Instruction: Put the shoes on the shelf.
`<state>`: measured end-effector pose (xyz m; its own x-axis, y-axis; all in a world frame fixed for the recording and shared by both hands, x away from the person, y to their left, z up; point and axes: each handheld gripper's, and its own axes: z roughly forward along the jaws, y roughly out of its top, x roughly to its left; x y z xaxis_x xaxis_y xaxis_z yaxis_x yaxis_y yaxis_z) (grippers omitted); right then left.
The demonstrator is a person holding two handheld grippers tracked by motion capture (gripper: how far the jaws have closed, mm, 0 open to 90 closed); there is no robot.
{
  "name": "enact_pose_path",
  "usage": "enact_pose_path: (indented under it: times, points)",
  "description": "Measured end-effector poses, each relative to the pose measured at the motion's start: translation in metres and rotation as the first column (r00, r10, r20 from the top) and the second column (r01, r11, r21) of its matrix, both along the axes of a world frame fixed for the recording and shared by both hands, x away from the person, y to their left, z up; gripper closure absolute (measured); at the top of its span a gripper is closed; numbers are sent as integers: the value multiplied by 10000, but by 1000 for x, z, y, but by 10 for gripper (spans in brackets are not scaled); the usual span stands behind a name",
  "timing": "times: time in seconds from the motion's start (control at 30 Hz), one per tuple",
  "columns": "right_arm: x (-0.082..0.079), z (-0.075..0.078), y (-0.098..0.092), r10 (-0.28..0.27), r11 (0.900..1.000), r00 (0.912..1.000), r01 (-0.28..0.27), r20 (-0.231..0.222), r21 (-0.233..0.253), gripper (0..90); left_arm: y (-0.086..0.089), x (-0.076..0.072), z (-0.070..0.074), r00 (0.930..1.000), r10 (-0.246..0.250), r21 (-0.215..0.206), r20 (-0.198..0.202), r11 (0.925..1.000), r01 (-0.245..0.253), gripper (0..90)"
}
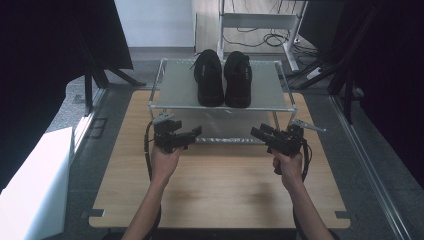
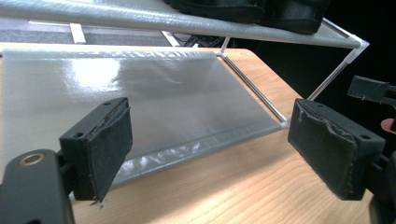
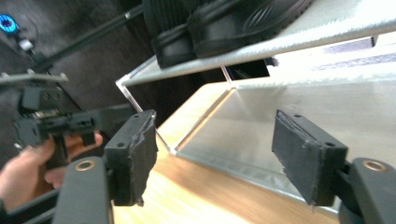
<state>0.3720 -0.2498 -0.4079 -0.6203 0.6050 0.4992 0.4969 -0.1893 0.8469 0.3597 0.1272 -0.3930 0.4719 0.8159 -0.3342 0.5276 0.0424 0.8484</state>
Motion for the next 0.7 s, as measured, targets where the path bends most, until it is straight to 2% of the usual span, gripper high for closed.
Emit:
enact_pose_path:
  times: [0.03,0.07,0.13,0.17,0.2,0.3,0.33,0.37,0.57,0.67,0.7]
  points:
    - [0,0,0,0,10000,10000,0,0,0,296,1,-2,0,10000,-5,39,-1,10000,5,134]
    - [-4,0,0,32,9993,9999,-28,128,-371,267,4,-7,-1,10000,18,165,35,9999,-18,122]
    - [-6,1,0,54,9985,9999,-47,135,-553,254,5,-9,-1,10000,32,235,53,9997,-33,111]
    - [-11,1,-1,168,9955,9994,-138,304,-940,234,8,-14,-2,10000,46,380,63,9993,-48,95]
    - [-11,1,-1,168,9955,9994,-138,304,-940,234,8,-14,-2,10000,46,380,63,9993,-48,85]
    - [-21,0,-3,323,9892,9989,-272,331,-1443,192,10,-23,-3,9999,47,702,116,9975,-55,53]
    - [-21,0,-3,323,9892,9989,-272,331,-1443,192,11,-26,-3,9999,18,840,152,9965,-31,53]
    - [-26,-1,-5,331,9856,9989,-272,328,-1667,158,12,-32,-3,9998,-35,1107,213,9938,11,32]
    - [-37,-2,-14,413,9781,9986,-335,340,-2056,142,15,-45,-2,9993,-108,1562,351,9877,52,2]
    - [-44,-2,-20,417,9734,9985,-325,358,-2268,137,15,-54,-2,9988,-180,2017,449,9794,85,0]
    - [-48,-3,-23,417,9703,9986,-324,336,-2397,133,15,-60,-4,9984,-241,2413,512,9704,111,0]
